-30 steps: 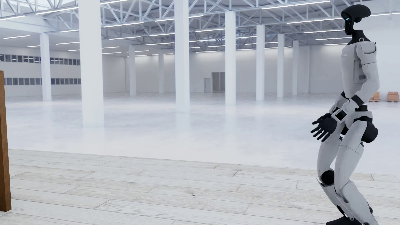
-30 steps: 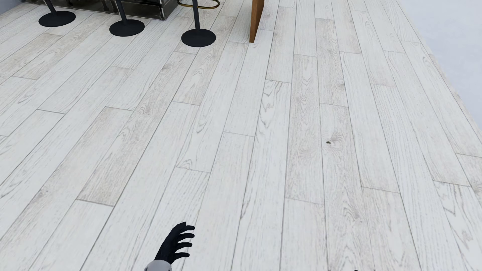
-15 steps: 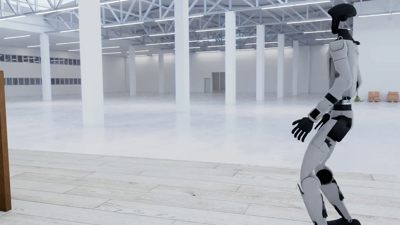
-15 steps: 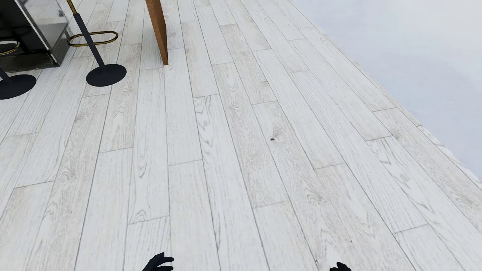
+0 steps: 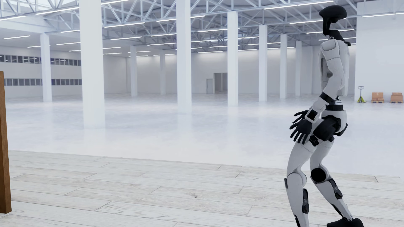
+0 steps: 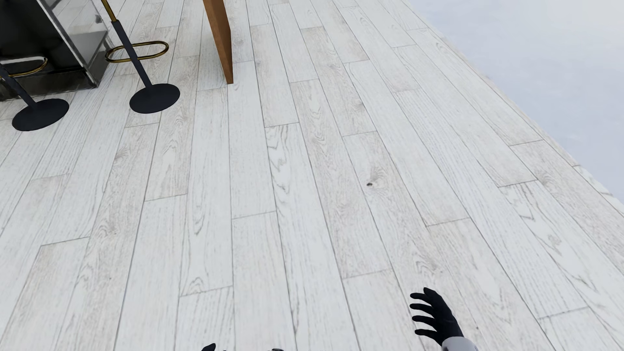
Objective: Face back
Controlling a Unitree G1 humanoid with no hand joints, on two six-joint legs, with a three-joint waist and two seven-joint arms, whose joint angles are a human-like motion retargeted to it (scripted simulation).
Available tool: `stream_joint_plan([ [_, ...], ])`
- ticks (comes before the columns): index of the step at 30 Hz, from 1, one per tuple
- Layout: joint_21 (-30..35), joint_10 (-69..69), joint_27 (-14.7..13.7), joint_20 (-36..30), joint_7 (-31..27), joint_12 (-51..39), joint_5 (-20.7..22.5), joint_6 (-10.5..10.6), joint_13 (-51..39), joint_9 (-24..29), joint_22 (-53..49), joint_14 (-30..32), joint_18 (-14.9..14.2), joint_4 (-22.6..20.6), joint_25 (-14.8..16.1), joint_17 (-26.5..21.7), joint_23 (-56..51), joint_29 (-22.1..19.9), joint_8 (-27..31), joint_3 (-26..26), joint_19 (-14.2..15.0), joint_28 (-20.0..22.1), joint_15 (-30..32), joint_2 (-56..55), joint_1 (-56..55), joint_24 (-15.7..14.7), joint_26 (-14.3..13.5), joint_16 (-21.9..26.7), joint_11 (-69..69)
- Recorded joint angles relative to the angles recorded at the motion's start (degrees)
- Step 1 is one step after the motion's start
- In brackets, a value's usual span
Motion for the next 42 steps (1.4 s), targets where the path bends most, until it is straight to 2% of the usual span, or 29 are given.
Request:
stream_joint_plan([
  [1, 0.51, -1.11, -1.65, 0.53, 0.05, 0.69, -0.16, -0.74, -0.78, 0.33, -0.74, 0.56, 0.19, -0.15, 0.65, -0.87, 0.3, 2.41, 0.11, 0.88, 0.98, 0.74, 0.58, 0.33, 0.6, -1.31, 0.3, -0.94, -0.62],
  [3, -0.18, -3.03, -2.72, 1.0, 0.66, -1.1, -0.71, -3.22, 0.43, 0.49, -0.56, 1.67, -0.01, -0.47, 1.22, -0.72, 0.3, 5.33, 0.69, 0.69, 2.45, 1.16, -3.03, 2.94, 0.8, -0.34, -0.34, -0.15, -6.81],
  [4, -0.17, -3.53, -2.31, 1.02, 0.86, -2.06, -0.81, -3.67, 1.99, 0.57, -1.65, 2.02, -0.02, -0.37, 1.13, -1.67, 0.41, 5.87, 0.42, 0.21, 1.23, 1.27, -4.82, 4.81, 0.69, 0.91, -1.1, -0.91, -11.17],
  [5, -0.28, -4.65, -1.11, 0.25, 1.0, -2.51, -0.89, -3.88, 4.06, 0.52, -2.12, 2.7, 0.14, -0.68, 0.59, -3.03, -0.55, 5.82, 0.33, -0.61, -3.51, 0.95, -4.04, 5.01, 0.84, 2.27, -2.18, -0.62, -12.43],
  [6, -0.22, -5.68, 0.29, 0.32, 1.14, -3.05, -0.49, -3.68, 4.08, 0.41, -1.19, 3.23, 0.16, -0.32, -0.3, -2.71, 0.11, 4.97, 0.45, -1.31, -4.95, 0.29, -3.46, 4.92, 1.03, 3.32, -3.26, 0.52, -13.2],
  [7, 0.03, -5.73, 1.47, 1.27, 1.46, -3.06, -0.19, -3.15, 3.98, 0.64, -1.19, 3.09, 0.61, 0.14, -1.38, -2.08, -0.28, 3.93, 0.85, -1.44, -2.97, -0.13, -2.69, 5.25, 1.24, 4.59, -3.91, 0.2, -14.13],
  [8, 0.1, -5.85, 1.75, 0.4, 1.48, -2.94, -0.17, -2.5, 4.65, 0.42, -1.55, 3.3, 0.11, 0.29, -2.26, -1.25, -0.82, 2.92, 0.87, -0.89, -1.71, -0.25, -2.6, 5.07, 1.12, 6.15, -3.93, 0.08, -14.13],
  [9, 0.75, -5.26, 1.17, -0.01, 1.49, -2.7, 0.14, -1.58, 2.92, 0.63, -1.02, 3.01, 0.2, 0.43, -2.85, -0.67, 0.81, 2.25, 1.03, -0.64, -3.46, -0.33, -2.32, 4.9, 1.01, 7.19, -3.32, -0.89, -13.54],
  [10, 1.35, -4.76, 0.44, -0.47, 1.55, -2.64, 0.36, -0.73, 1.68, 1.15, -0.24, 2.77, 0.25, 0.63, -2.93, -0.32, 0.22, 1.99, 1.25, -0.59, -3.15, -0.67, -1.89, 4.56, 1.12, 7.56, -2.24, -0.86, -12.36],
  [12, 1.12, -6.22, -2.71, 0.97, 1.44, -2.49, -0.35, -0.64, 2.34, 0.86, -0.81, 3.79, 0.37, -0.18, -2.3, -0.07, 0.61, 2.88, 1.5, -0.08, -0.33, -1.46, -1.37, 3.67, 1.33, 6.85, 1.06, -0.25, -11.17],
  [13, 0.77, -7.2, -2.88, 0.99, 1.38, -2.1, -0.87, -0.89, 2.54, 0.3, -2.11, 4.46, 0.47, -0.77, -2.11, -1.18, 0.47, 3.86, 1.54, 0.43, -0.71, -1.67, -2.64, 4.78, 1.12, 6.22, 2.39, -0.08, -14.24],
  [14, 0.0, -8.46, -2.78, 0.53, 1.39, -1.62, -0.71, -0.56, 2.16, -0.13, -1.27, 5.15, 0.4, -0.68, -2.11, -2.39, 0.69, 4.88, 1.31, 0.41, -3.44, -1.77, -1.88, 5.11, 1.41, 5.22, 2.76, 0.58, -15.58],
  [16, -0.06, -7.71, -2.94, 0.03, 1.1, -2.11, -0.68, -0.26, 1.96, 0.68, -0.83, 5.0, 0.26, -0.63, -2.04, -2.29, 0.03, 5.57, 1.08, -0.09, -1.92, -0.41, -1.46, 3.93, 1.33, 3.74, 2.46, -0.34, -12.5],
  [17, -0.02, -7.42, -3.39, -0.35, 0.96, -2.33, -0.83, -0.66, 2.71, 0.53, -0.67, 5.03, 0.12, -0.85, -1.88, -1.93, 0.96, 5.73, 0.87, -0.51, -2.93, -0.05, -1.9, 3.24, 0.82, 3.13, 1.96, -0.14, -11.54],
  [18, -0.51, -6.05, -3.1, -0.72, 1.15, -3.25, -0.94, -0.57, 3.05, 1.08, -1.18, 4.31, 0.84, -0.9, -1.41, -2.07, 1.87, 5.67, 0.95, 0.09, -2.78, 0.17, -3.2, 4.19, 0.62, 3.41, 1.76, -1.11, -12.44],
  [19, -0.55, -4.33, -2.15, -1.65, 1.46, -3.74, -0.8, -0.13, 2.84, 1.16, -1.26, 2.42, 2.95, -0.75, -0.58, -2.41, 1.71, 5.35, 1.13, 0.04, -2.72, -0.05, -3.25, 4.06, -0.02, 3.93, 1.56, -0.86, -12.07],
  [20, -0.32, -3.19, -1.65, -1.12, 2.05, -3.52, -0.44, 0.14, 2.32, 0.92, -1.05, 0.34, 3.03, -0.17, 0.6, -1.81, 1.8, 4.79, 1.61, -0.42, -2.8, -0.81, -3.19, 4.06, -0.26, 4.4, 1.27, 0.6, -12.2],
  [22, 0.63, -3.64, -0.23, 0.54, 1.54, -2.33, -0.32, 0.26, 1.62, 0.64, -0.78, 3.39, 0.26, -0.15, 2.25, -1.06, -0.03, 3.9, 1.46, -2.35, -2.48, -0.92, -1.69, 1.16, -0.21, 4.97, 0.13, 0.64, -6.37],
  [25, 0.22, -6.48, -0.82, 0.69, 1.43, -2.19, -0.78, -1.07, 3.83, -0.31, -1.54, 4.69, 0.49, -0.41, 0.11, -1.46, 0.56, 3.51, 0.75, -0.28, -2.87, -0.78, -2.42, 3.85, 0.61, 4.05, -1.33, -0.24, -12.56],
  [26, 0.11, -7.16, -0.06, 0.98, 1.74, -1.56, -0.74, -1.55, 3.46, 0.08, -1.26, 4.64, 1.4, -0.36, -0.73, -1.32, 0.06, 3.35, 1.01, 0.04, -2.96, -0.83, -2.02, 4.33, 1.38, 3.78, -2.19, 0.3, -13.04],
  [28, 0.05, -7.11, -0.23, 1.72, 1.73, -2.51, -0.76, -1.56, 3.28, -0.52, -1.01, 3.46, 2.57, -0.4, -1.07, -1.16, 0.24, 2.72, 0.85, 0.83, -2.92, -0.93, -1.35, 4.18, 0.9, 5.0, -1.33, 0.11, -13.81],
  [29, 0.7, -7.36, -0.61, 1.95, 1.82, -2.48, -0.86, -1.53, 2.74, -0.57, -0.57, 3.0, 1.34, -0.36, -1.28, -0.98, 0.74, 2.58, 0.81, 0.12, -2.86, -1.23, -1.21, 4.55, 1.26, 6.14, -0.47, 0.34, -14.1],
  [30, 1.11, -7.57, -0.9, 2.05, 1.07, -1.81, -0.86, -1.5, 3.02, -0.98, -0.49, 4.8, 1.44, -0.83, -2.01, -1.58, -0.06, 2.93, 0.84, -0.06, -2.86, -1.6, -1.57, 3.98, 1.02, 6.78, 0.2, -0.34, -13.36],
  [32, 0.45, -8.56, -1.37, -0.7, 1.51, -1.36, -1.26, -2.2, 3.73, -1.31, -0.56, 4.65, 0.2, -1.03, -3.65, -0.62, 0.72, 3.87, 1.12, 1.84, -2.94, -2.61, -1.77, 3.87, 1.57, 6.32, 1.43, -0.29, -13.19],
  [35, -1.13, -3.36, -1.71, 2.41, 2.44, -0.63, -0.48, -0.01, 2.09, -1.05, -1.19, -2.2, 8.58, 0.0, -3.44, -3.56, 1.46, 6.94, 0.94, 1.04, -2.83, -4.63, -1.38, 4.97, -0.06, 6.46, 2.67, -0.51, -14.53],
  [36, -0.53, -3.82, -1.6, 2.42, 2.07, -2.08, -0.12, 0.32, 2.77, -1.12, -1.01, 1.17, 3.54, 0.57, -3.36, -2.51, 0.58, 6.78, 0.86, 0.3, -2.84, -4.51, -2.18, 4.04, -0.43, 7.51, 2.76, -0.29, -13.1],
  [37, 1.11, -4.39, -1.59, 1.11, 1.71, -2.67, -0.14, 0.1, 3.28, -0.66, -0.72, 3.83, 0.01, 0.55, -3.37, -0.98, 0.82, 6.43, 0.89, -0.53, -2.93, -4.08, -3.13, 3.7, -0.14, 8.24, 2.18, -0.1, -11.73],
  [41, 0.79, -5.52, -0.02, 0.44, 1.57, -2.83, -0.52, -0.55, 2.11, 1.52, -1.86, 4.21, 0.06, 0.11, -3.0, -1.13, -0.84, 6.61, 0.69, 0.01, -2.75, -3.25, -2.75, 4.19, 0.7, 6.55, -0.06, -0.98, -11.9],
  [42, 0.73, -5.17, -0.78, 0.61, 1.51, -2.04, -0.65, -1.08, 1.96, 1.41, -1.52, 3.99, -0.02, -0.02, -3.39, -0.64, -0.68, 6.13, 0.61, 0.52, -2.89, -2.95, -3.36, 4.09, 0.34, 6.51, -0.52, -0.85, -11.88],
])
